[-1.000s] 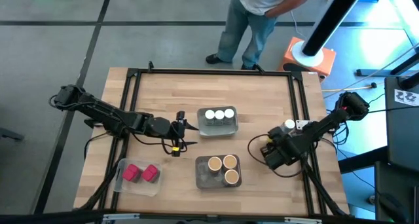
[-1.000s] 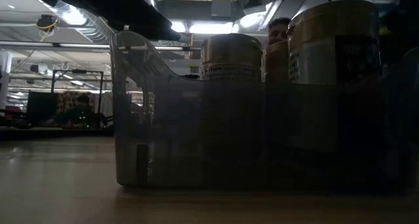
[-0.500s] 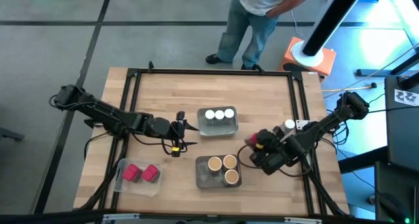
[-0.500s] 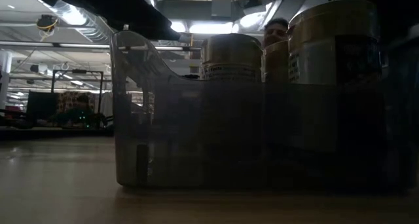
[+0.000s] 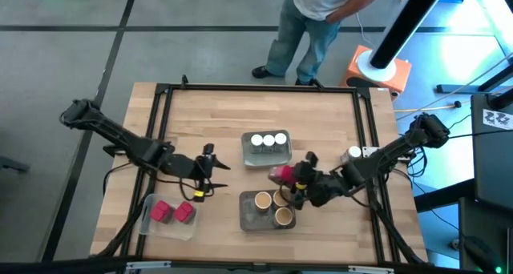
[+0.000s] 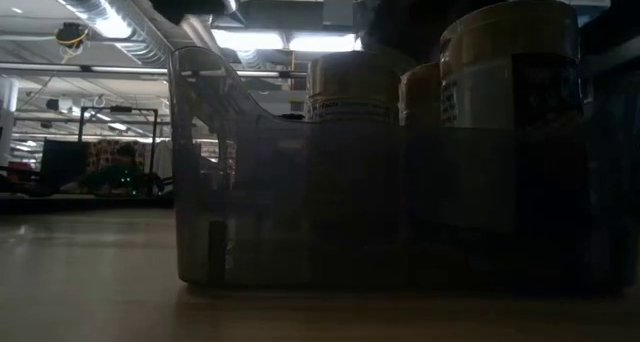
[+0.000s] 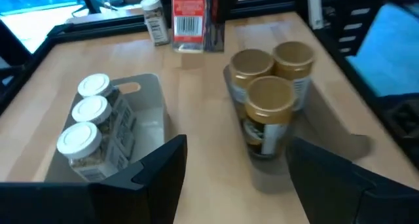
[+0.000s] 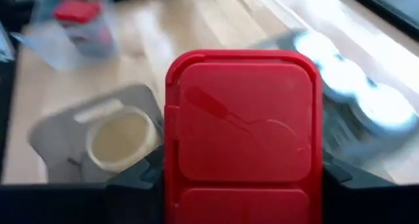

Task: Sort spices by type
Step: Put the red seasoning can into the transparent bin

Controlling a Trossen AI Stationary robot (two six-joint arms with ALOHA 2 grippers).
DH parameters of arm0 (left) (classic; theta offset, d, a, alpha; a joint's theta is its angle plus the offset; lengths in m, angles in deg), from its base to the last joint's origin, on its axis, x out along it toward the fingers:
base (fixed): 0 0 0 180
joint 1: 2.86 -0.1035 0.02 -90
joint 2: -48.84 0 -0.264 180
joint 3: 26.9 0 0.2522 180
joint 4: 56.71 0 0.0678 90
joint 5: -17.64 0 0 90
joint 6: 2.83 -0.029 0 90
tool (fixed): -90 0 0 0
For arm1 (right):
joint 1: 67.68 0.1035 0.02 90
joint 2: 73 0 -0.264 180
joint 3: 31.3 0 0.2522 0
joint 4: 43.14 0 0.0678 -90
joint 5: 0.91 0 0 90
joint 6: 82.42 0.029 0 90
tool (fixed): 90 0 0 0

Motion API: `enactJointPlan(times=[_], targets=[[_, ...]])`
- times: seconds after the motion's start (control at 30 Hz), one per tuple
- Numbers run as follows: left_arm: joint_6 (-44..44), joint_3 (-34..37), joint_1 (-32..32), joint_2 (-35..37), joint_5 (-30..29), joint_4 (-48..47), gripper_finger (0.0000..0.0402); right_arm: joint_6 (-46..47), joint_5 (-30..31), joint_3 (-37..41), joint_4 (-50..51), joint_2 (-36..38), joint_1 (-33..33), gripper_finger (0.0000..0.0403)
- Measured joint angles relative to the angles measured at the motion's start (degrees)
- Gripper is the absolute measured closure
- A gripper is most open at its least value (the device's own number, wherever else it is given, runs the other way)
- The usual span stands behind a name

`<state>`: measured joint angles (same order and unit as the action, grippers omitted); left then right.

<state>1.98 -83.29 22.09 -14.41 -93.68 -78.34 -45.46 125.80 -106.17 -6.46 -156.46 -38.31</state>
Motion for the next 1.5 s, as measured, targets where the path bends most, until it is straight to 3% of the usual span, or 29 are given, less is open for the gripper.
enactJointPlan(times=[0.33,0.6,0.77,1.0,1.5], targets=[[13.60,-3.81,5.93,9.44,-0.71,-18.42,0.0161,-18.03,-8.18,-0.18,-21.21,-4.29,-5.49,0.0197],[21.83,-3.85,8.58,12.98,-1.60,-25.91,0.0161,-25.27,-13.04,-12.29,-15.92,-12.55,-8.72,0.0197],[23.76,-3.85,9.65,14.33,-1.71,-28.69,0.0161,-29.34,-14.68,-23.13,-8.12,-19.70,-10.22,0.0197],[26.23,-3.85,10.30,16.34,-3.35,-33.20,0.0161,-34.74,-18.33,-33.29,-6.48,-29.71,-12.55,0.0197],[25.92,-3.76,10.19,16.35,-5.63,-33.19,0.0161,-34.64,-23.53,-36.46,-5.76,-42.32,-17.16,0.0197]])
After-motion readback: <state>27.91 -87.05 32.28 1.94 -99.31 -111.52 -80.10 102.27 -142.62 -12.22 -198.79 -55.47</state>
